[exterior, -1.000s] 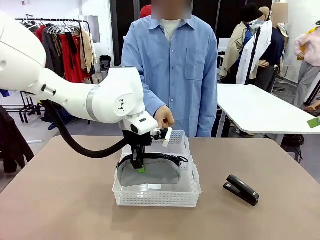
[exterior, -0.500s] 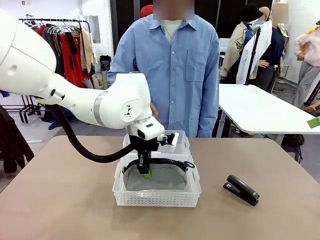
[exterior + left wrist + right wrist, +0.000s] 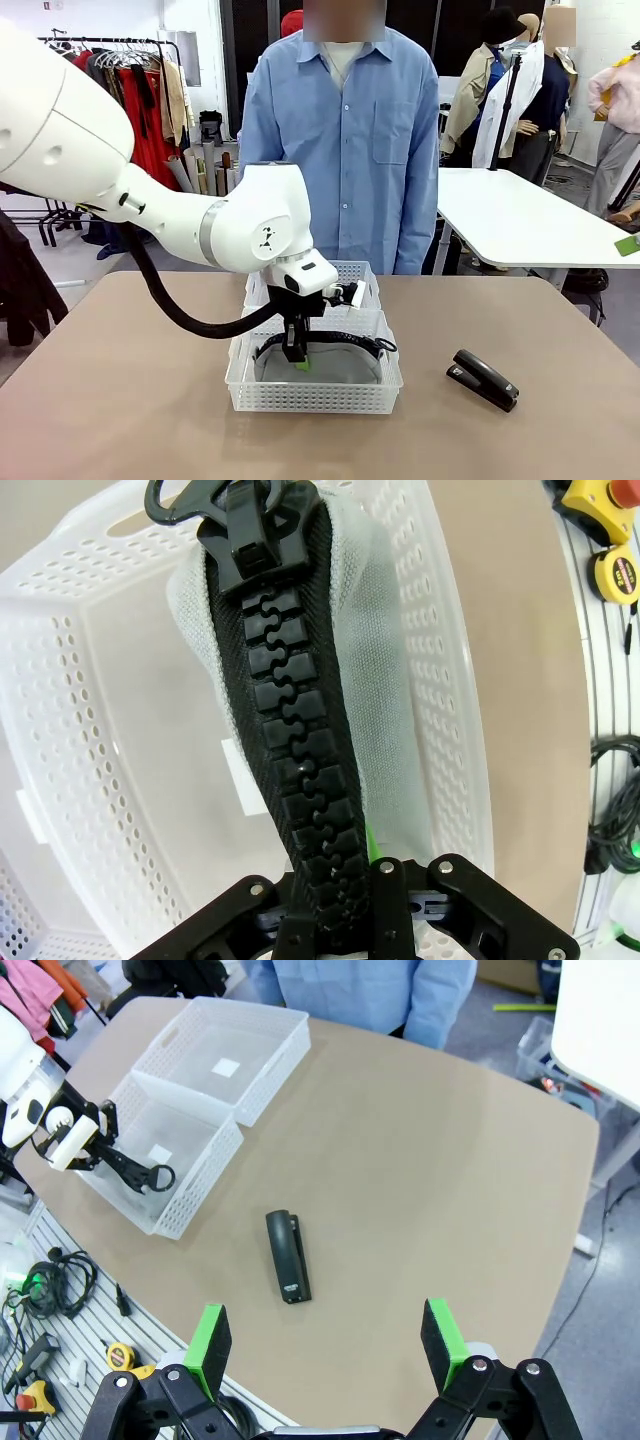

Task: Distribute items into two baskets.
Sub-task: Place the picked Pencil pouch into the Organizing basket as instructed by the person.

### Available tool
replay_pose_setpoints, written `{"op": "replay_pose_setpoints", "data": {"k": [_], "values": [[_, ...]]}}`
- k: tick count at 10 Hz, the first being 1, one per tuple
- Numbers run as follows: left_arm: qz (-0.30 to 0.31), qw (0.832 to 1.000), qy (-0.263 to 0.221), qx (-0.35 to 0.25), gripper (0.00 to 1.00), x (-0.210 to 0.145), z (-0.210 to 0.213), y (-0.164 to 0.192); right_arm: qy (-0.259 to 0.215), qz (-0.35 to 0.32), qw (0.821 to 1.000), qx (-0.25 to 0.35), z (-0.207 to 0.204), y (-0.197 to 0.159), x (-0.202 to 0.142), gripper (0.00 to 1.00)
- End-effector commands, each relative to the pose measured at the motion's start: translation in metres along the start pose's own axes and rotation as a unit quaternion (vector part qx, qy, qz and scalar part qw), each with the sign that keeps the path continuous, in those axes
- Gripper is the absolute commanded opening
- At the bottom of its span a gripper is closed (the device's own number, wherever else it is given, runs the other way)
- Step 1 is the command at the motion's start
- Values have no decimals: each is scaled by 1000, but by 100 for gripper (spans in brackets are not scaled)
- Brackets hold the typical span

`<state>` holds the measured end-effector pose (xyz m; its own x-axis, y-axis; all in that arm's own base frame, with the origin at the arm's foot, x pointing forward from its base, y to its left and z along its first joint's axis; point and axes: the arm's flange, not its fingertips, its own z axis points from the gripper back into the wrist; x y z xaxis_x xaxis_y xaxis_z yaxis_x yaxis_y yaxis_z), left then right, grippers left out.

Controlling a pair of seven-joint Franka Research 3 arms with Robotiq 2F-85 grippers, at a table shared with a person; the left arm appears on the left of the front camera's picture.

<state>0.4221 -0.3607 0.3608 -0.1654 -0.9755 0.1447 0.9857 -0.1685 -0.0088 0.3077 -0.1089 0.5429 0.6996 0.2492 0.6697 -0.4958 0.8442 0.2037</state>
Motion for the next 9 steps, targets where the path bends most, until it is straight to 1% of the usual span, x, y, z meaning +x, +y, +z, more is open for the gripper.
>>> {"op": "replay_pose_setpoints", "data": {"k": [1, 2, 3, 6, 8, 9], "values": [[12, 1000, 10, 9, 0, 4, -1, 3, -3, -1, 1000, 3, 0, 1, 0, 100], [13, 1000, 14, 8, 0, 4, -1, 4, -3, -1, 1000, 3, 0, 1, 0, 100], [14, 1000, 15, 6, 6, 4, 0, 4, -3, -1, 1000, 3, 0, 1, 0, 100], [13, 1000, 16, 6, 61, 3, -1, 5, -3, -1, 1000, 3, 0, 1, 0, 100], [20, 1000, 14, 8, 98, 0, 10, 8, -3, -1, 1000, 3, 0, 1, 0, 100], [20, 1000, 13, 13, 100, -1, 23, 9, -3, -1, 1000, 3, 0, 1, 0, 100]]}}
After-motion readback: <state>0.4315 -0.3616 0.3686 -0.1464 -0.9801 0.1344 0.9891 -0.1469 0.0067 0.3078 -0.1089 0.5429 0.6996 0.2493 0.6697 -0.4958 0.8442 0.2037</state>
